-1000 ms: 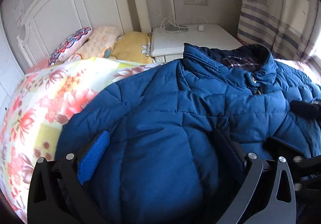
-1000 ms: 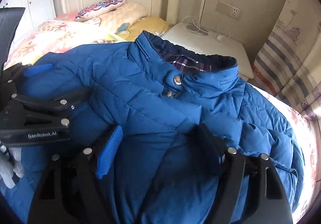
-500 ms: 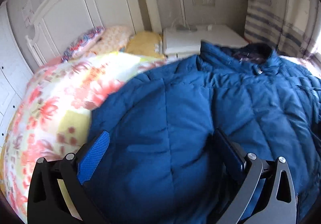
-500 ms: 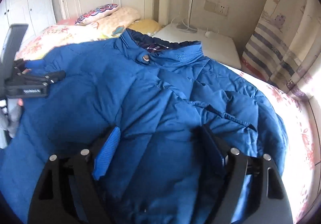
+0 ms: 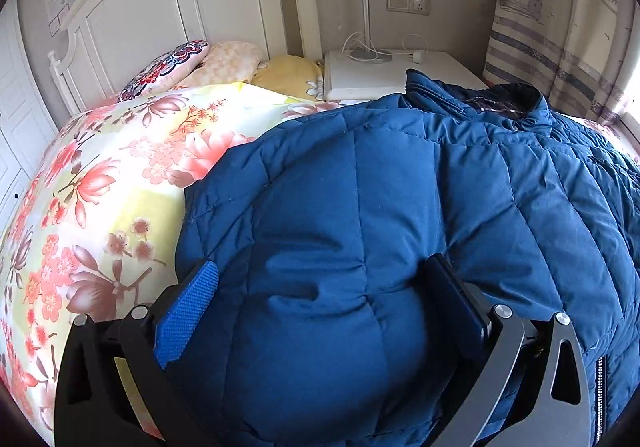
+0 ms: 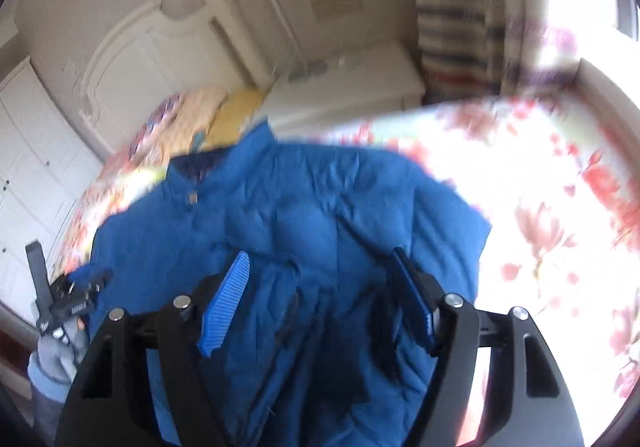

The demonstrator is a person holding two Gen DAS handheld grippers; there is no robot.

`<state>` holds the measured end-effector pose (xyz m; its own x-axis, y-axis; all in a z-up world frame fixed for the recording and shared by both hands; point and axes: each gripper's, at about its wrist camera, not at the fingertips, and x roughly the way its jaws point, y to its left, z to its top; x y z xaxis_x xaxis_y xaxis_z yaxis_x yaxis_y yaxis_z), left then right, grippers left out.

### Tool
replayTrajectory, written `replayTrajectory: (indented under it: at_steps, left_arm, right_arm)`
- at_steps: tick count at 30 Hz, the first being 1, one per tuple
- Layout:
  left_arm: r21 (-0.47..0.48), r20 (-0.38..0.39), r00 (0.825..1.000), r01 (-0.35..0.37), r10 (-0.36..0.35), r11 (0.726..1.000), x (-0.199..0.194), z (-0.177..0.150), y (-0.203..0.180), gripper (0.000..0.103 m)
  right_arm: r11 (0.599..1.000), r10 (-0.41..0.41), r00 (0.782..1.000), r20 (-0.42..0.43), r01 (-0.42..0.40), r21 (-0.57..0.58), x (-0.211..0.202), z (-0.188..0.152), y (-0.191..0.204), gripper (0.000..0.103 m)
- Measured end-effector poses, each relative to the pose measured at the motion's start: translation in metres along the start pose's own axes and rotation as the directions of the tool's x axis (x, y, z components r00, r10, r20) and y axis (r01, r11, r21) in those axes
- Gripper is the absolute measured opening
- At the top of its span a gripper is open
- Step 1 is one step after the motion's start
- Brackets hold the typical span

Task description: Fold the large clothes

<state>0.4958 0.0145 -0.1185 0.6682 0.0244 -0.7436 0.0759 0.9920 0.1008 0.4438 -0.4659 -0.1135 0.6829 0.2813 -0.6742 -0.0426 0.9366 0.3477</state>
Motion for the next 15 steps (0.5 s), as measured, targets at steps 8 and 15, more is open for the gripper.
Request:
replayTrajectory:
  at_steps: [8, 15]
  left_arm:
    - [-0.003, 0.0, 1.0, 0.006, -0.006, 1.0, 0.001, 0.001, 0.001, 0.099]
    - [-0.008, 0.001, 1.0, 0.011, -0.011, 1.0, 0.001, 0.0, 0.001, 0.099]
  right_arm:
    - [0.988, -0.152, 0.976, -0.153, 0.153, -0.006, 0.029, 0.016, -0.011, 0.073]
    - [0.961, -0.255, 0.956, -0.144, 0.234, -0.145, 0.06, 0.02, 0.026, 0.081]
